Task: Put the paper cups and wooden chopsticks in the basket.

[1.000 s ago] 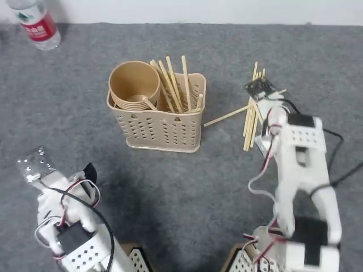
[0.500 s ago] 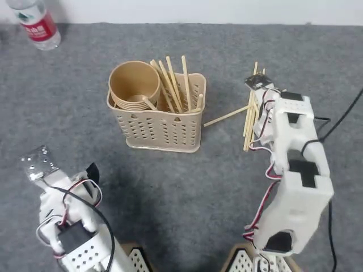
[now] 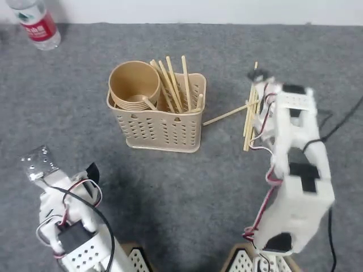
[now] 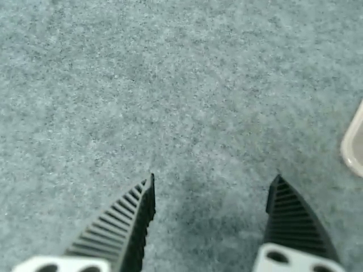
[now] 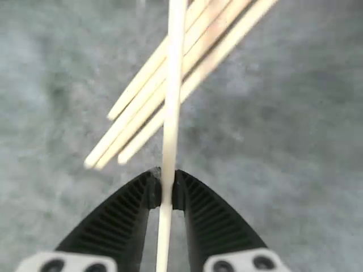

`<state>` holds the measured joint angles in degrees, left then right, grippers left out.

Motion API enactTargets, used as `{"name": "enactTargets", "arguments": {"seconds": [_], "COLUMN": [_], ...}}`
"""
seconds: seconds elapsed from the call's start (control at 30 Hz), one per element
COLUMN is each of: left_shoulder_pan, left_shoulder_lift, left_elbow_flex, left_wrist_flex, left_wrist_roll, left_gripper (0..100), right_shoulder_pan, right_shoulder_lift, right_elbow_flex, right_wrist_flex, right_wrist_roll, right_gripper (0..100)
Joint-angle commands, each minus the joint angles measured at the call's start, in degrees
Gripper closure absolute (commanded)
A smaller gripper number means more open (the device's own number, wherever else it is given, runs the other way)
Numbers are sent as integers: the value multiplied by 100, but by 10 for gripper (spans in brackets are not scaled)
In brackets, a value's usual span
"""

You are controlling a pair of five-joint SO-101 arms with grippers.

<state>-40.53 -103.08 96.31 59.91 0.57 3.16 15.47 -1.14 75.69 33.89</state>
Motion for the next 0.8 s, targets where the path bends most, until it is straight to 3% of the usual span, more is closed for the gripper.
{"name": "enactTargets", "arguments": {"seconds": [0.0, 0.17, 0.37, 0.57, 0.77], "left_shoulder_pan": [44, 44, 53, 53, 53], "left_shoulder_lift": [-114, -114, -114, -114, -114], "left_elbow_flex": [-31, -22, 4, 4, 4], "left_wrist_flex": [-9, -9, -9, 18, 9], "left_wrist_roll": [-35, -35, -35, -35, -35], "left_gripper": [701, 701, 701, 701, 701], "right_shoulder_pan": [-119, -804, -2141, -3547, -3582], "right_shoulder_lift": [-1560, -3169, -4690, -5270, -4945], "right_elbow_flex": [-686, -774, -774, -774, -774], "right_wrist_flex": [778, 1385, 1226, -13, -2000], "right_wrist_roll": [-62, -158, -2066, -3314, -3051], "right_gripper": [991, 991, 991, 988, 991]}}
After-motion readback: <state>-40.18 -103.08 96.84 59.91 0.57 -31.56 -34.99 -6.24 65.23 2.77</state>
